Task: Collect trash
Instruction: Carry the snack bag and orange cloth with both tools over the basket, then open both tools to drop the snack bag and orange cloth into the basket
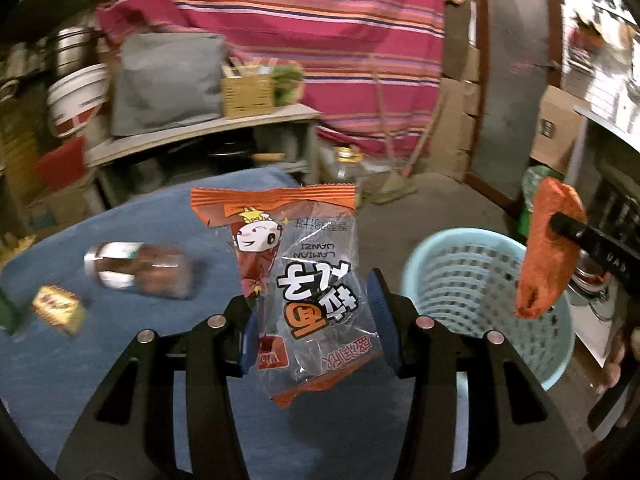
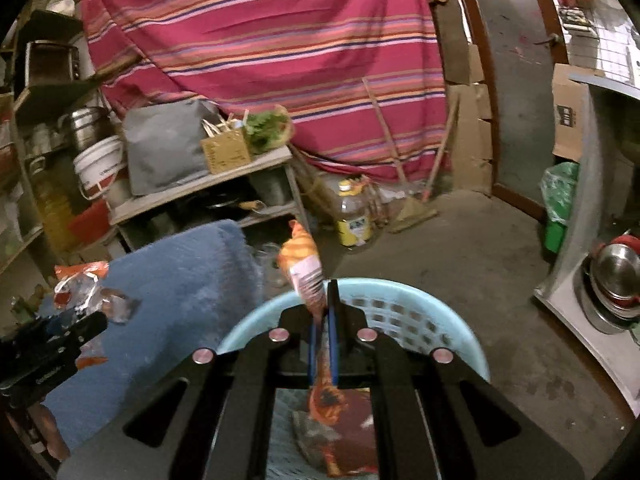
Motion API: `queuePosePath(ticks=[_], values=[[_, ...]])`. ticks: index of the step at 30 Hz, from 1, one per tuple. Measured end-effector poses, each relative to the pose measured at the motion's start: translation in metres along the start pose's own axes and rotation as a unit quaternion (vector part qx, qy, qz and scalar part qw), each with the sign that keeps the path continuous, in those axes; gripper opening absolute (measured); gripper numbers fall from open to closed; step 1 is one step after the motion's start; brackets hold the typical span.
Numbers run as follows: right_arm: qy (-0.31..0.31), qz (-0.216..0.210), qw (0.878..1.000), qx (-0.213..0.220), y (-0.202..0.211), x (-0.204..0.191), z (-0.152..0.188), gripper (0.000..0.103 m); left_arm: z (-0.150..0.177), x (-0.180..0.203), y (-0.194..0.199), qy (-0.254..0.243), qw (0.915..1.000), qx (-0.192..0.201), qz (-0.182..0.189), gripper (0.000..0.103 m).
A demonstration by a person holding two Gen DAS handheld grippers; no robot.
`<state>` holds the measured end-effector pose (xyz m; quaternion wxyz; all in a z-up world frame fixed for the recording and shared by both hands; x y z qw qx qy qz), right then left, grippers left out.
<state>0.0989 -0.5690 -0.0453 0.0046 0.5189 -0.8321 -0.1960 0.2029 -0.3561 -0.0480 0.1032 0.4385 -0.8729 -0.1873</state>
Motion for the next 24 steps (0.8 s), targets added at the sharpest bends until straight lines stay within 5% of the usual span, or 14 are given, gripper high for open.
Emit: queuePosePath(ticks=[14,19,24], values=[[0.014,0.028,0.999,-0.042,-0.018,0.054,0.026,0.005,0.019,0.099,-0.05,-0.012,0.9979,-0.035,0.053,0.05],[0.005,0.029,0.999,-0.043,-0.018,0.063,0.028,0.005,0.022,0.103,-0.051,0.002,0.997,-0.038,0.067,0.076],[0.004,0.029,0.998,-0.047,-0.02,0.063,0.03,0.005,0.019,0.088,-0.045,0.016,0.998,-0.031,0.052,0.087]])
Point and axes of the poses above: each gripper's, at about its wrist camera, not at the fingertips, and y roughly against the way its jaws point, x to its right, z to its underside, the point moved 5 cm from there along -y, roughly the way its jaws point, and after that the axes turned 9 degrees about x, right-handed, at the moved point
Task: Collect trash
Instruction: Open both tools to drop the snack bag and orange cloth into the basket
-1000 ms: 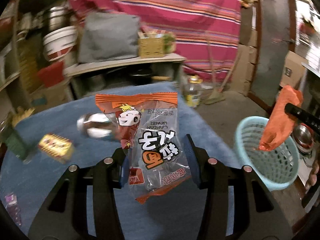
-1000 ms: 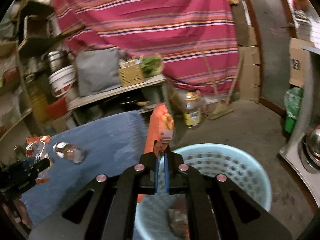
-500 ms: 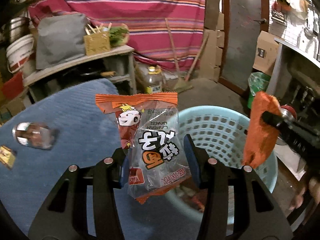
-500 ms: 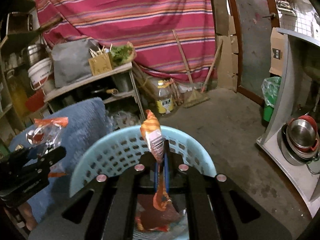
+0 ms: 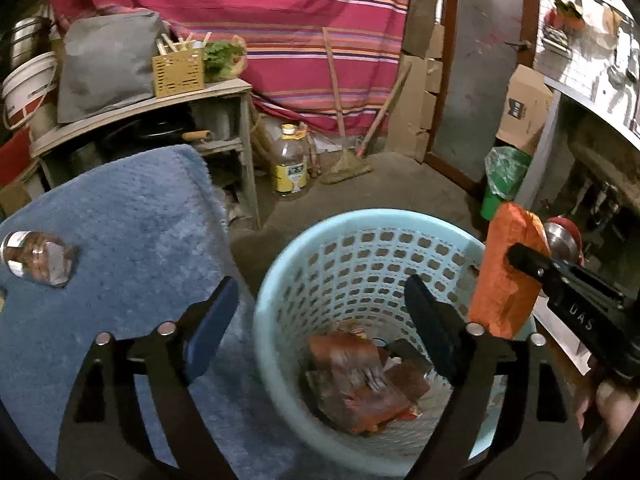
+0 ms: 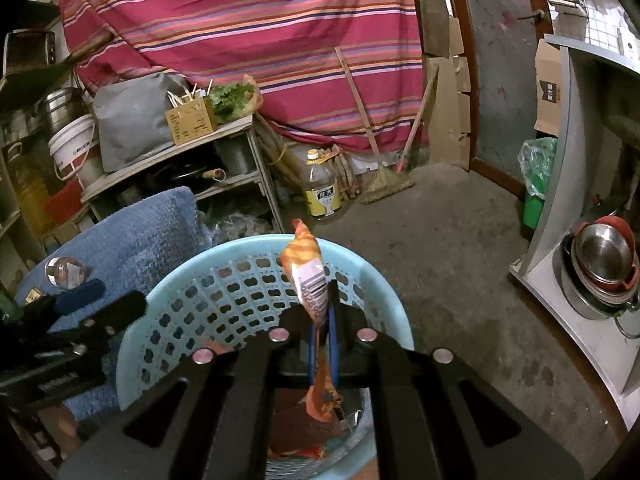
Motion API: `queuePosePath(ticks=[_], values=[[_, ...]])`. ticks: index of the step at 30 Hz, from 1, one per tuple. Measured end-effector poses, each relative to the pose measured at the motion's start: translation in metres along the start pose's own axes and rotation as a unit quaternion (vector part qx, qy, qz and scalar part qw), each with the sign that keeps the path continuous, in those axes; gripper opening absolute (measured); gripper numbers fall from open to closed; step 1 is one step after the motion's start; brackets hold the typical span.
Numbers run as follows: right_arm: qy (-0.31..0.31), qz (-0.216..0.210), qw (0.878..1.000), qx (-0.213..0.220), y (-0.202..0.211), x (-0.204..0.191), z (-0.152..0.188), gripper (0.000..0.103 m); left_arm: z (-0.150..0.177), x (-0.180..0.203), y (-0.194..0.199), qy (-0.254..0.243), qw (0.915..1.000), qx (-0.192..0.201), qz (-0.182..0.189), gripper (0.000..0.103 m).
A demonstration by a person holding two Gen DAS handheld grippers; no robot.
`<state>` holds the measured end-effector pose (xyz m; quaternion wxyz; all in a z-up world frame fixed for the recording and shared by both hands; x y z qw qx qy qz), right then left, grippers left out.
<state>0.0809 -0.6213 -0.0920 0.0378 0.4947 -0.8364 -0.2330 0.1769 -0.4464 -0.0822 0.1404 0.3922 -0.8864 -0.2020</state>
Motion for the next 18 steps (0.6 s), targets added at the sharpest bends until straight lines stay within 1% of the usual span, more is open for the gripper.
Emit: queuePosePath(ticks=[1,3,6,9,10,11,12,13,14,17,18], values=[[0.001,-0.001,1.0,-0.002,0.0,-0.002,0.001,0.005,-0.001,-0.005,0.002,0.004,1.0,0.003,-0.004,0.09],[0.006,-0.005,1.0,-0.007,-0.003,-0.009,0.002,0.005,-0.002,-0.019,0.009,0.012,0.9997,0.008,-0.017,0.093],[0.012,-0.007,1.0,-0.013,-0.008,-0.019,0.003,0.005,-0.001,-0.038,0.018,0.02,0.9993,0.008,-0.032,0.094],[0.013,0.001,1.0,-0.021,-0.012,-0.025,0.005,0.006,0.002,-0.061,0.029,0.023,0.9983,0.008,-0.052,0.095],[0.013,0.005,1.0,-0.028,-0.014,-0.026,0.006,0.009,0.002,-0.069,0.032,0.023,0.9979,0.009,-0.06,0.095],[0.013,0.013,0.999,-0.037,-0.018,-0.027,0.009,0.016,0.003,-0.075,0.037,0.024,0.9975,0.009,-0.066,0.095],[0.013,0.018,0.999,-0.045,-0.02,-0.028,0.011,0.045,0.004,-0.085,0.042,0.024,0.997,0.01,-0.073,0.096],[0.012,0.022,0.998,-0.049,-0.023,-0.029,0.013,0.066,0.005,-0.093,0.046,0.024,0.9965,0.011,-0.079,0.096],[0.013,0.027,0.998,-0.05,-0.024,-0.031,0.015,0.068,0.005,-0.103,0.05,0.025,0.9958,0.012,-0.087,0.097],[0.025,0.042,0.997,-0.065,-0.03,-0.037,0.019,0.069,0.007,-0.135,0.064,0.029,0.9936,0.013,-0.109,0.097],[0.026,0.047,0.996,-0.066,-0.032,-0.039,0.02,0.072,0.007,-0.147,0.07,0.031,0.9926,0.013,-0.117,0.097]])
Point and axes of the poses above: each gripper's, at about its wrist camera, not at the fingertips, and y roughly against the way its jaws point, x to its right, z to its underside, the point moved 5 cm from there along -y, roughly the way its jaws point, and after that the axes turned 9 degrees about x, right-handed, at the moved point
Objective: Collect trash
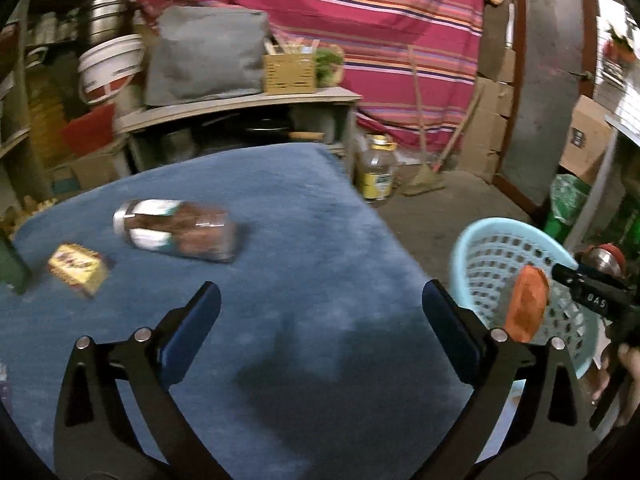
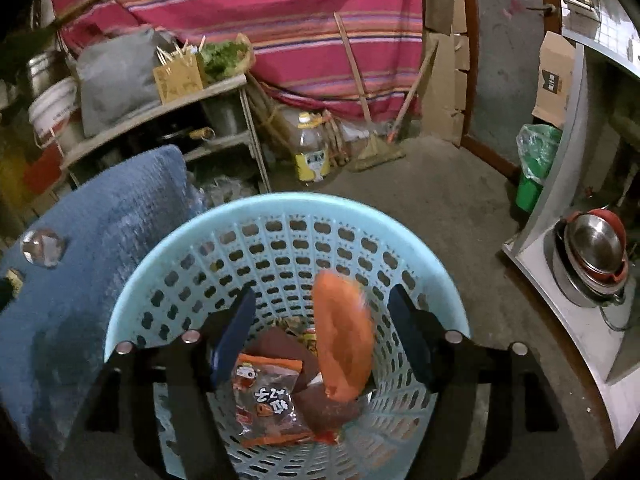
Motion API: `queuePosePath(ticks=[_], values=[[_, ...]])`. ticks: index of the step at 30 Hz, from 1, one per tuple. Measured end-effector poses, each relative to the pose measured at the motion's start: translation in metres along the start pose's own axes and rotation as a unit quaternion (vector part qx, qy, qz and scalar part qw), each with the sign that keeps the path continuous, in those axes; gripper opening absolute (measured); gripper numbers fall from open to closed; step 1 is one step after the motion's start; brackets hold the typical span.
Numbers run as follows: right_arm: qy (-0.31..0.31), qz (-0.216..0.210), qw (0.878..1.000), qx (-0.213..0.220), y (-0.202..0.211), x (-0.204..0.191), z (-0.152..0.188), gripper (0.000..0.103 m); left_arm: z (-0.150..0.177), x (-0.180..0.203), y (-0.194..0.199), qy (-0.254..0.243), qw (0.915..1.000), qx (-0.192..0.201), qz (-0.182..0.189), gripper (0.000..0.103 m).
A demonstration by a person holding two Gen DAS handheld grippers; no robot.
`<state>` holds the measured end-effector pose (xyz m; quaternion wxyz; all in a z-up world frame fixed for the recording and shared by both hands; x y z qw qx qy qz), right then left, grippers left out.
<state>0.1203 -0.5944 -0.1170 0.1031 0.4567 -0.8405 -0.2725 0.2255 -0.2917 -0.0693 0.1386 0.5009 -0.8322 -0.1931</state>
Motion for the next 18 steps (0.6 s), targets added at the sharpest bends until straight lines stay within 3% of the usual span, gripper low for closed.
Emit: queuePosePath(ticks=[4,8,15,18], values=[[0.014,0.018,1.0,0.007,0.002,-0.012,-0.002,0.086,0.0,-0.051,0.011,0.013,0.9994,0.006,-0.031,0.097],[0.027,0.032,0.999,0.023,0.009,-0.028,-0.007,0.087,0.007,-0.097,0.019,0.03,0.9977,0.009,-0.06,0.097],[0.017,0.01,0.997,0.071,0.032,-0.066,-0.02,0.088,0.02,-0.156,0.031,0.053,0.9948,0.009,-0.087,0.097],[0.016,-0.022,0.995,0.095,0.048,-0.093,-0.024,0.094,0.019,-0.173,0.042,0.054,0.9934,0.014,-0.1,0.097]])
Point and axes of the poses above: each gripper's, at about its wrist camera, not at the fingertips, and y roughly against the way its jaws point, x to its right, z to its underside, the point moved 5 cm from there along -y, roughly the way its jaws point, and after that the axes turned 9 degrees about x, right-handed, at the moved point
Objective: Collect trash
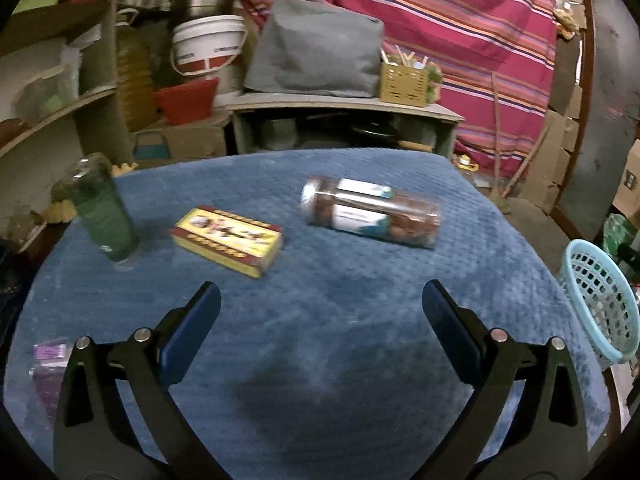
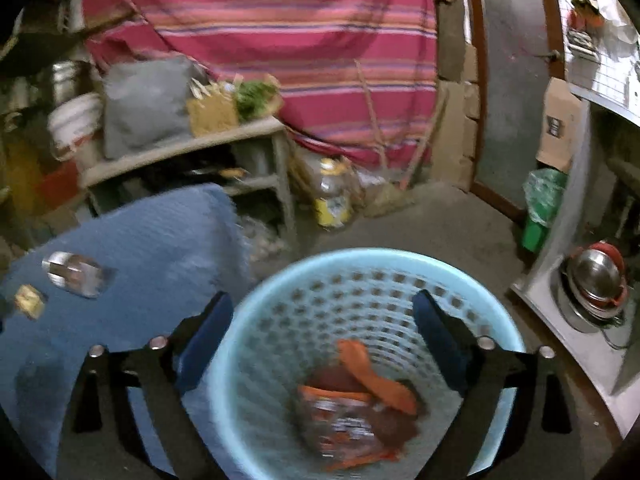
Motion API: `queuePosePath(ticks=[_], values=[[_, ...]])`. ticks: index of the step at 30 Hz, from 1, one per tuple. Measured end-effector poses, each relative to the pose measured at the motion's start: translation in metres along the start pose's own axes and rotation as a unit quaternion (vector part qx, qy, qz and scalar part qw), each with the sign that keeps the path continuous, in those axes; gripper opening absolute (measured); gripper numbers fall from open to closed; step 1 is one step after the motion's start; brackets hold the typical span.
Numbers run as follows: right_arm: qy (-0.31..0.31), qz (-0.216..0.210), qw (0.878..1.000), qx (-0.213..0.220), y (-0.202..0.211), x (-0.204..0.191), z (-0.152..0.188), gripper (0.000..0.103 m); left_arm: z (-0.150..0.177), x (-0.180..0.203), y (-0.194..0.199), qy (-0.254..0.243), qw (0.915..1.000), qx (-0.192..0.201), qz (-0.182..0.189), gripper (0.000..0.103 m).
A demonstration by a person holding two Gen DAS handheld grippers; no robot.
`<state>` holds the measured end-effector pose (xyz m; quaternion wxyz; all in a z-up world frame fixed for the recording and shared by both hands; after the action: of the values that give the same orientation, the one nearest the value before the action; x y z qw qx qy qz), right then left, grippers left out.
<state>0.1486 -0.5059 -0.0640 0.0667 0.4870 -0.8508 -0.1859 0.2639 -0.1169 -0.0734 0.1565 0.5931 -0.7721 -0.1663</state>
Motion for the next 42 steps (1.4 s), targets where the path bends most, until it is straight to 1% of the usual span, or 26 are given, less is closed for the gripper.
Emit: queuePosePath(ticks=[5,8,11,14,18,20,24,27,29,32,37,42], values=[[0.029,-0.033,0.999,0.032,0.025,-0.052,-0.002,0.097,-0.001,-0.026,0.023,0.002,0.9997,0.021,-0.012,0.098],[0.03,-0.07,0.996,0.039,0.041,-0.082,0.0,0.099,0.001,-0.04,0.044,-0.002,0.999,0.04,-0.021,0.098],[0.037,-0.097,0.994,0.044,0.059,-0.112,0.001,0.099,0.001,-0.049,0.064,0.004,0.9981,0.056,-0.025,0.098],[0.044,-0.114,0.991,0.053,0.079,-0.14,0.004,0.099,0.0,-0.058,0.091,0.016,0.9964,0.077,-0.032,0.098],[0.068,-0.125,0.988,0.064,0.109,-0.167,0.014,0.099,0.007,-0.066,0.115,0.019,0.9957,0.084,-0.034,0.098],[0.074,-0.13,0.987,0.067,0.125,-0.174,0.025,0.099,0.015,-0.069,0.122,0.02,0.9959,0.079,-0.04,0.098],[0.085,-0.15,0.983,0.057,0.149,-0.185,0.048,0.099,0.034,-0.071,0.131,0.011,0.9954,0.075,-0.059,0.098],[0.099,-0.15,0.982,0.059,0.166,-0.188,0.062,0.099,0.044,-0.069,0.139,0.0,0.9956,0.074,-0.058,0.098],[0.1,-0.148,0.982,0.063,0.176,-0.188,0.07,0.099,0.049,-0.07,0.145,0.007,0.9959,0.075,-0.051,0.098],[0.1,-0.144,0.983,0.057,0.182,-0.187,0.08,0.099,0.057,-0.075,0.153,0.016,0.9952,0.077,-0.059,0.098],[0.101,-0.141,0.983,0.058,0.189,-0.185,0.086,0.099,0.064,-0.075,0.157,0.004,0.9941,0.081,-0.071,0.098],[0.104,-0.139,0.983,0.066,0.194,-0.188,0.087,0.099,0.062,-0.07,0.16,-0.001,0.9936,0.093,-0.065,0.098]])
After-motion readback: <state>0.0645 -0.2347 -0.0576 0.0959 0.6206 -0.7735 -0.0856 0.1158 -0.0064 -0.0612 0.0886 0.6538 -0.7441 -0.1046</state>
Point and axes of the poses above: each gripper's, at about its wrist camera, not at the fingertips, and y roughly against the way its jaws point, x to its right, z to its underside, the point moved 5 cm from there along -y, roughly the way its jaws point, and after that the axes turned 9 degrees about x, right-handed, at the moved point
